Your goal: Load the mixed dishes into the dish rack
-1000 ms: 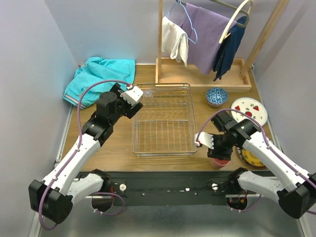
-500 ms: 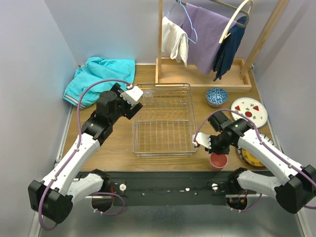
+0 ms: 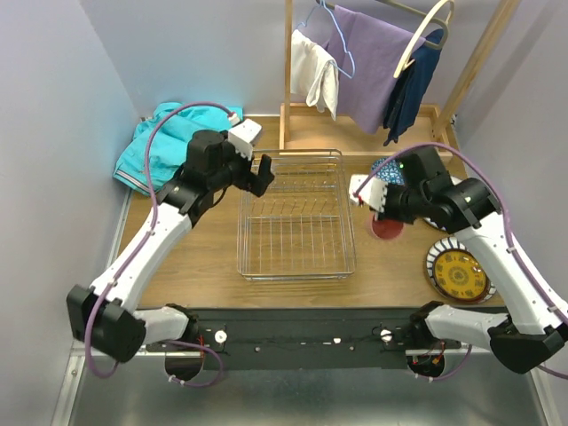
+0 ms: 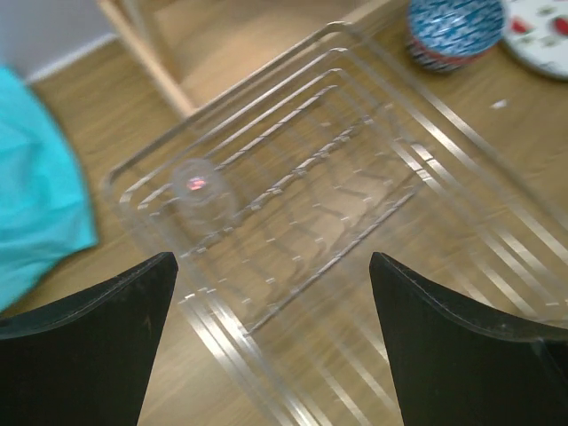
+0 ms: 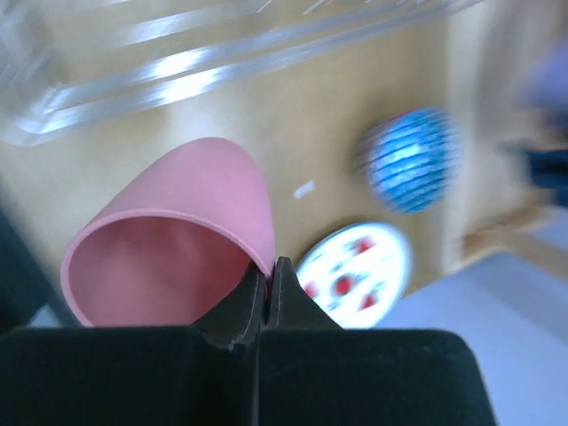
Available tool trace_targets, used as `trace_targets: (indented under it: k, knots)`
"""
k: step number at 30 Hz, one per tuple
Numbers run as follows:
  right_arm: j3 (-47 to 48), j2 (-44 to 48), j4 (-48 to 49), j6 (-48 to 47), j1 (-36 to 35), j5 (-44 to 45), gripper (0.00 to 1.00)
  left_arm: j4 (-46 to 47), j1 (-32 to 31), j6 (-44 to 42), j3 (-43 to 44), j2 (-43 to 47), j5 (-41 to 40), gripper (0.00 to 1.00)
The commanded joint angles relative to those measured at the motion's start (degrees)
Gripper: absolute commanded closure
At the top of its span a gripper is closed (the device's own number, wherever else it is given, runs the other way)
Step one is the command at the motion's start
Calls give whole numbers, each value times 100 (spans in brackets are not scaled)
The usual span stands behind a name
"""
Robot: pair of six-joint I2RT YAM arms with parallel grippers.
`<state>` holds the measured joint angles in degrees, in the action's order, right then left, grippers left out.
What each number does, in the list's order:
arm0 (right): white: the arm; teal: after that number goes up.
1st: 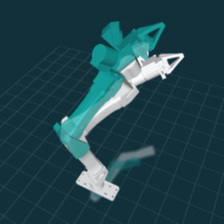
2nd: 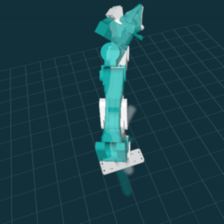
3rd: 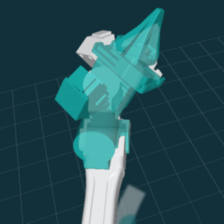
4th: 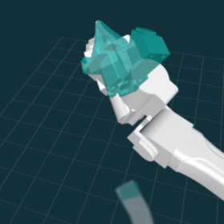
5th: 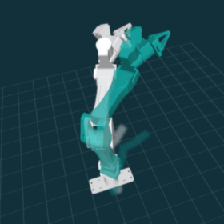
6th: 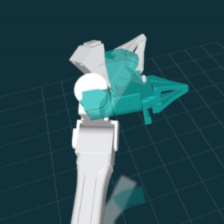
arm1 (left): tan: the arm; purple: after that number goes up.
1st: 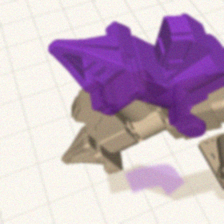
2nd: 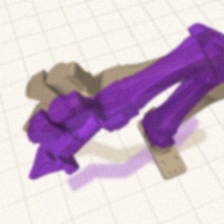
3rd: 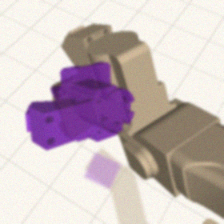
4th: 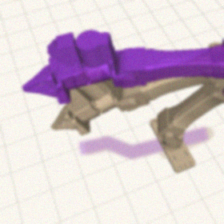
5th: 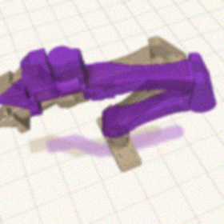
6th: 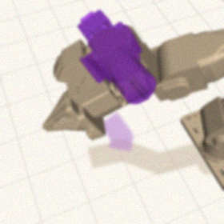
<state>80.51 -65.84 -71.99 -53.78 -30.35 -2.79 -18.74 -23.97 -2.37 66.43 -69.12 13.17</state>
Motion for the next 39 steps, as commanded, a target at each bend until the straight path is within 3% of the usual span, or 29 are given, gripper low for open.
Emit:
trace_targets:
  k: [1,3,4,5,7,11,15,25,39]
  knots:
    - [54,255,2509,315,20,7,99,-386,530,2585,564,-883,2227,1]
    - [-446,614,3811,281,11,-309,99,754,866,3589,136,-1006,2925,1]
    - [-953,712,4232,228,11,-415,100,1193,1181,4682,-32,-1068,3163,1]
    - [-1211,835,5150,323,3,-468,100,2146,1288,5224,-191,-1207,3696,1]
    - [-1833,1011,5947,316,-76,-547,100,2978,1473,6365,-631,-1305,3947,1]
    - [-2782,1091,7678,-87,-269,-635,100,3883,1605,7214,-939,-1350,3983,1]
    - [-3514,890,9794,-440,-568,-653,100,4106,1606,7821,-1001,-1349,3606,1]
    - [-3569,-120,11030,-528,-1605,216,100,3509,1606,8340,-579,-1604,3139,1]
    - [-3200,-1035,11540,-590,-2001,1149,99,3579,1588,8798,-649,-1552,3148,2]
